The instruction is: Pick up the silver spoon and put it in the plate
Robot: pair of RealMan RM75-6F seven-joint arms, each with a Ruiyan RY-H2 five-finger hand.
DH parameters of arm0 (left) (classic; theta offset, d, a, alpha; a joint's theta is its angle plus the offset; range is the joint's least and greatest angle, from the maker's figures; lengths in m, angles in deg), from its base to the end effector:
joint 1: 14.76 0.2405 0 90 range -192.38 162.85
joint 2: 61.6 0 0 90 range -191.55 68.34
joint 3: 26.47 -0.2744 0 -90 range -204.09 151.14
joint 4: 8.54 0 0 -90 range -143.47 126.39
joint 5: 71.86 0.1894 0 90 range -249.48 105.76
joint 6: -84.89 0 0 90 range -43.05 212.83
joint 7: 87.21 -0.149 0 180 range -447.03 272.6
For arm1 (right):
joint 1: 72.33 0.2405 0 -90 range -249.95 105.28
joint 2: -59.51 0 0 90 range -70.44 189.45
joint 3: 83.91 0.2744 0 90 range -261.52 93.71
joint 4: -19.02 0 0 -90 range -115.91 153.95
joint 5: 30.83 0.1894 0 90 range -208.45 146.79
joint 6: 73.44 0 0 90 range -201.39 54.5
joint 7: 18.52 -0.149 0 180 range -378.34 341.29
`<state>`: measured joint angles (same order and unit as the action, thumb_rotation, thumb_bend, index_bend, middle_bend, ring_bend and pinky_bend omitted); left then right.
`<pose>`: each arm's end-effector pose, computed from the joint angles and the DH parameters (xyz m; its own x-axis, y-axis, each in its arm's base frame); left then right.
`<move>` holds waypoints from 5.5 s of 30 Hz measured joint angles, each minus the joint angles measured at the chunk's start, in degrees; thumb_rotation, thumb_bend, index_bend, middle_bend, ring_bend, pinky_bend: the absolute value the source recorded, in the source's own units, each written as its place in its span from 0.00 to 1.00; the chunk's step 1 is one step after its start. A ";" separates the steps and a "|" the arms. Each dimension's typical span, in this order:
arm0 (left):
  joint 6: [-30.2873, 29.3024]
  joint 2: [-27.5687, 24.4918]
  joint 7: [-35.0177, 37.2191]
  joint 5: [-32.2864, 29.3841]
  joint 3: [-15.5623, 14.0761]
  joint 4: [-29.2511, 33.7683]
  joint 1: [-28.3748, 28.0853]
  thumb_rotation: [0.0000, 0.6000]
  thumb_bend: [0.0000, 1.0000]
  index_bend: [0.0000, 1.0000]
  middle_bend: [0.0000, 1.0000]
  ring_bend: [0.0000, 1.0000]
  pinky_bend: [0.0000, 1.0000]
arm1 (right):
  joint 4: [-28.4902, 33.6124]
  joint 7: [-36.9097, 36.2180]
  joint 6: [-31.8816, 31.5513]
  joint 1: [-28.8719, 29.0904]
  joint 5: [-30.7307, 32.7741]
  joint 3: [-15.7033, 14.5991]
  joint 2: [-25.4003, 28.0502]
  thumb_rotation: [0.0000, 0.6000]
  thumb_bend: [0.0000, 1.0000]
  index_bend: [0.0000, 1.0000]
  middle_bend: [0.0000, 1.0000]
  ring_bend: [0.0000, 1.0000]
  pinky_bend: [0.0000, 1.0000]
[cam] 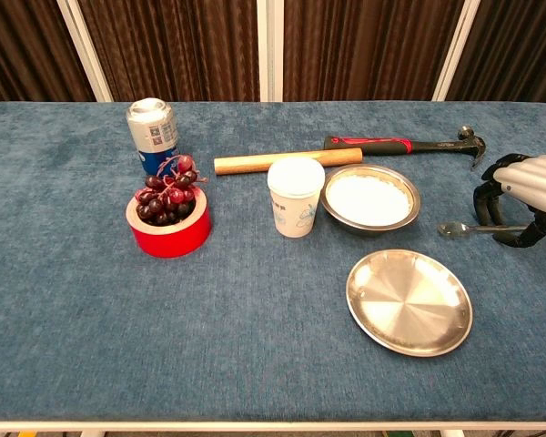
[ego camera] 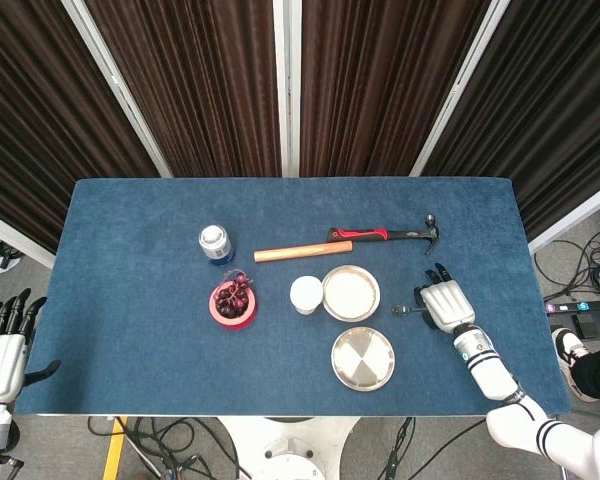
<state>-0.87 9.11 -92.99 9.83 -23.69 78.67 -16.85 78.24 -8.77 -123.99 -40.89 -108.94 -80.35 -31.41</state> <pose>-0.3459 0.1692 0.1605 0.4576 0.0227 0.8889 0.8824 0.1114 -0.4571 -0.3063 -0.3358 0.0090 0.6665 -0.3040 0.6807 -0.7452 -0.2963 0.5973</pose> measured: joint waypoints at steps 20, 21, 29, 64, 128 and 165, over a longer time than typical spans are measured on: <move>-0.75 0.14 0.46 0.29 -0.18 -0.53 0.54 1.00 0.10 0.17 0.10 0.05 0.03 | 1.62 0.31 0.16 0.57 0.14 -0.18 1.40 1.00 0.33 0.57 0.57 0.19 0.00; -0.85 0.08 0.50 0.34 -0.18 -0.53 0.58 1.00 0.10 0.17 0.10 0.05 0.03 | 2.35 0.51 0.21 0.70 0.03 -0.19 2.18 1.00 0.33 0.58 0.58 0.19 0.00; -1.40 0.13 0.55 0.67 0.12 -0.45 0.56 1.00 0.10 0.17 0.10 0.05 0.03 | 12.42 4.80 2.66 3.20 -0.10 0.31 11.89 1.00 0.33 0.60 0.60 0.20 0.00; -1.40 1.00 2.27 0.43 -0.17 -2.47 1.25 1.00 0.10 0.17 0.10 0.05 0.03 | 18.80 52.23 11.73 35.99 34.83 -8.99 5.64 1.00 0.33 0.62 0.60 0.20 0.00; -2.03 1.08 2.51 0.37 -0.01 -2.41 1.88 1.00 0.10 0.17 0.10 0.05 0.03 | 26.84 43.79 10.08 37.59 25.09 -2.28 10.41 1.00 0.33 0.62 0.60 0.20 0.00; -2.61 3.49 6.63 0.55 -0.29 -6.89 3.19 1.00 0.10 0.17 0.10 0.05 0.03 | 32.74 87.92 -12.46 44.33 26.05 -12.32 3.04 1.00 0.33 0.62 0.61 0.21 0.00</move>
<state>-3.48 12.60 -86.36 10.38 -23.98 71.77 -13.66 110.98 79.16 -136.45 3.44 -82.89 -92.67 -28.37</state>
